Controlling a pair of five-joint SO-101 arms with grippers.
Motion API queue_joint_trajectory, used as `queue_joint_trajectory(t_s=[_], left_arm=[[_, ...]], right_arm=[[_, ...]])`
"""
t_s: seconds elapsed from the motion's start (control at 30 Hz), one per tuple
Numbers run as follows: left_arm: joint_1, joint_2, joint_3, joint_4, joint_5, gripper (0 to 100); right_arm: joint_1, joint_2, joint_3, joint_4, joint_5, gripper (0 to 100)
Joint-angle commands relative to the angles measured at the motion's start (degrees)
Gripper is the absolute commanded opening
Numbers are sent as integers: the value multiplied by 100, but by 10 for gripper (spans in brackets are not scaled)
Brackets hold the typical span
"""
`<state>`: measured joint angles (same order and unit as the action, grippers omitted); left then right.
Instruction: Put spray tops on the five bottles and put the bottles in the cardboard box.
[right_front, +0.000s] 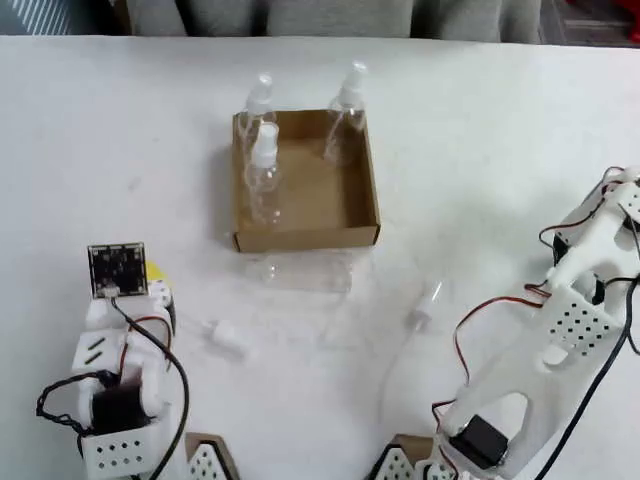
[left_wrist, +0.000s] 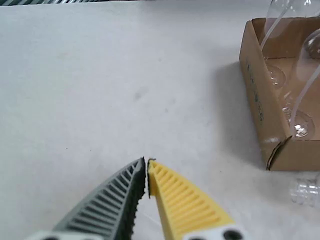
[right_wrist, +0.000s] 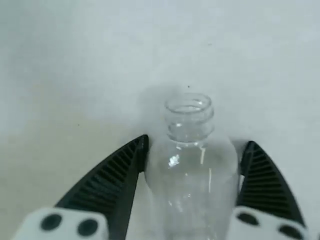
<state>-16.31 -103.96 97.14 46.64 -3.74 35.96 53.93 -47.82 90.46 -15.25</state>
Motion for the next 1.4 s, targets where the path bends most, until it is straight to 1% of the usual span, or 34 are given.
queue_joint_trajectory(t_s=[0.0, 0.13, 0.17, 0.27, 0.33, 0.53, 0.67, 0.73, 0.83, 1.1, 1.23, 1.37], left_arm=[[-31, -31, -9, 0, -53, 27], [-22, -31, -9, 0, -53, 27], [-22, -31, -9, 0, -53, 27], [-22, -31, -9, 0, -53, 27], [-22, -31, -9, 0, -53, 27], [-22, -31, -9, 0, -53, 27], [-22, -31, -9, 0, -53, 27], [-22, -31, -9, 0, -53, 27], [-22, -31, -9, 0, -53, 27], [-22, -31, -9, 0, -53, 27], [-22, -31, -9, 0, -53, 27], [-22, -31, -9, 0, -53, 27]], right_arm=[[31, -409, 53, -347, 70, 187], [48, -426, 0, -409, 88, 108], [40, -470, 0, -409, 229, 86], [-84, -567, -299, -356, 958, 13], [-101, -655, -527, -154, 1231, 22], [-207, -1165, -1521, 787, 1284, 16], [-277, -1675, -1468, 840, 1284, 16], [-374, -1965, -1248, 840, 1284, 16], [-505, -2501, -686, 840, 1495, 16], [-1112, -4382, 1468, 778, 1565, 16], [-1455, -5314, 2585, 541, 1626, 16], [-1930, -6334, 3815, -31, 1873, 16]])
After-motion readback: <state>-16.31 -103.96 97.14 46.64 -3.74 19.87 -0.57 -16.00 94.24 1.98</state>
